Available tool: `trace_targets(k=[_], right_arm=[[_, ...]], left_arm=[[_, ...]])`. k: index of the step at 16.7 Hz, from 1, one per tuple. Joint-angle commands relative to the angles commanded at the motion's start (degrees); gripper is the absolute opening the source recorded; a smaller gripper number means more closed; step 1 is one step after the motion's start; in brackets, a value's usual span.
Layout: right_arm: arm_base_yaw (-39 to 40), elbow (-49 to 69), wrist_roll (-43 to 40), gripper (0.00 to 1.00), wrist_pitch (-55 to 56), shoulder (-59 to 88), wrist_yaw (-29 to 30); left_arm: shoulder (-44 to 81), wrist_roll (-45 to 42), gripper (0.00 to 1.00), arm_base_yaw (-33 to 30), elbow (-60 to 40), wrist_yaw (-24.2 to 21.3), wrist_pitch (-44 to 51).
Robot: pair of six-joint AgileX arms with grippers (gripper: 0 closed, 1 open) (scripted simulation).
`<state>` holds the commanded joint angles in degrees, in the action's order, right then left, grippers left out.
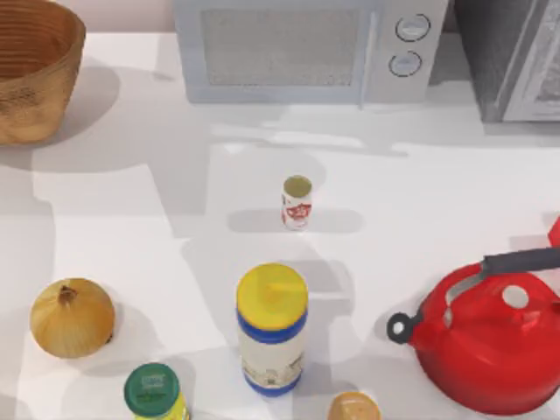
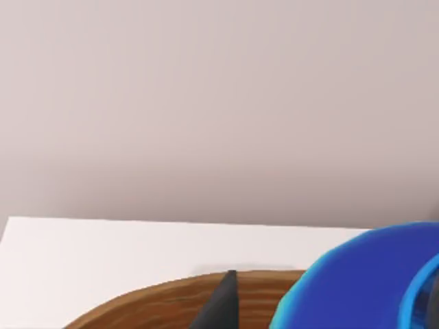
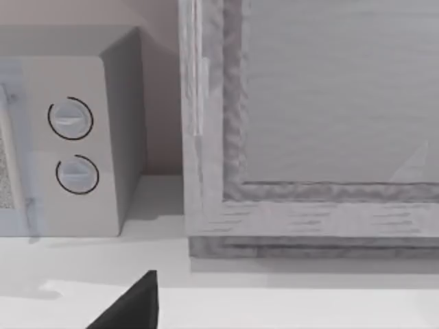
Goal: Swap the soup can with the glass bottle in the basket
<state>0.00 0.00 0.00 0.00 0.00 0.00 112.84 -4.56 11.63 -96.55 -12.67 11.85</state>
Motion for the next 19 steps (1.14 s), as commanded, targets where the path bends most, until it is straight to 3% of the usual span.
trace_targets(k=[13,19], right_arm=[[0.0,0.0,0.0,1.00,0.0,0.0,0.0],[0.0,0.0,0.0,1.00,0.0,0.0,0.0]], left_arm=[[0.0,0.0,0.98,0.0,0.0,0.0,0.0],[0.0,0.0,1.00,0.0,0.0,0.0,0.0]])
